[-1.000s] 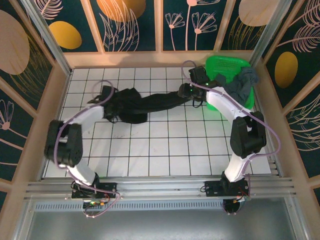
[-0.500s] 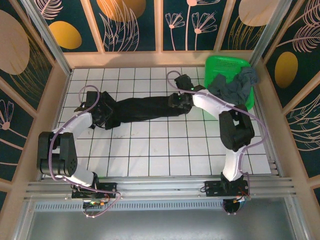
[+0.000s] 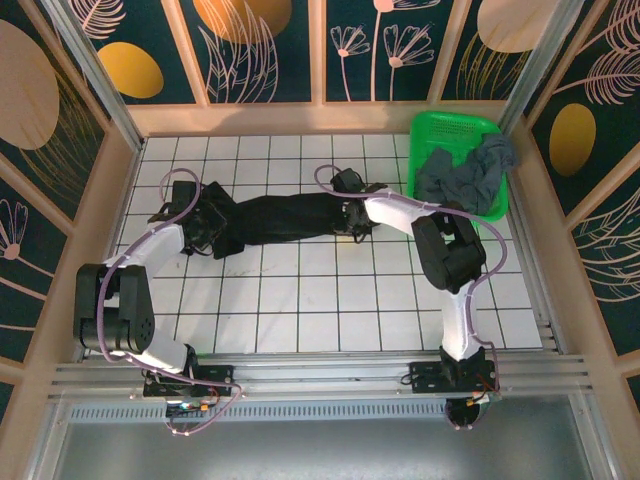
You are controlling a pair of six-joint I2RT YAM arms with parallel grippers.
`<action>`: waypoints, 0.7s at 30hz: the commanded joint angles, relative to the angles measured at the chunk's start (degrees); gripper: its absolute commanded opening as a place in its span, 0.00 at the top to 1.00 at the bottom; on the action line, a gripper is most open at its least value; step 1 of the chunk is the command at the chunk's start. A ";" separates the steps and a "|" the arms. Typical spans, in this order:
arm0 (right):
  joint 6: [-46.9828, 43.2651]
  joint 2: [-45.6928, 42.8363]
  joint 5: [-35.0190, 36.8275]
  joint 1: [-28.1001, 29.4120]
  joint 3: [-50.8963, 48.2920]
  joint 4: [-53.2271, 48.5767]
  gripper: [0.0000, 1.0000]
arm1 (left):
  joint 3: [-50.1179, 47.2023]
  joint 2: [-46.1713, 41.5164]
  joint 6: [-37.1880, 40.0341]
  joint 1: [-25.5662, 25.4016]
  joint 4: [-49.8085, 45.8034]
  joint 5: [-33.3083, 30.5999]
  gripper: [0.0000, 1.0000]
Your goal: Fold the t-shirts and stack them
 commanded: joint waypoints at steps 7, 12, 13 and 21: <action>0.48 -13.36 7.20 -0.30 -4.33 0.93 1.00 | 1.52 -3.06 3.96 -0.36 -3.18 -0.34 1.00; -0.61 -20.63 6.41 -0.21 -6.19 0.77 1.00 | 1.25 -5.73 4.57 -0.32 -4.47 -0.41 1.00; -0.75 -22.34 6.38 -0.17 -6.65 0.65 1.00 | 1.10 -6.67 4.75 -0.31 -5.11 -0.71 1.00; -0.37 -35.84 8.14 0.05 -10.45 -0.04 1.00 | -1.98 -16.39 4.93 -0.31 -14.17 -11.76 1.00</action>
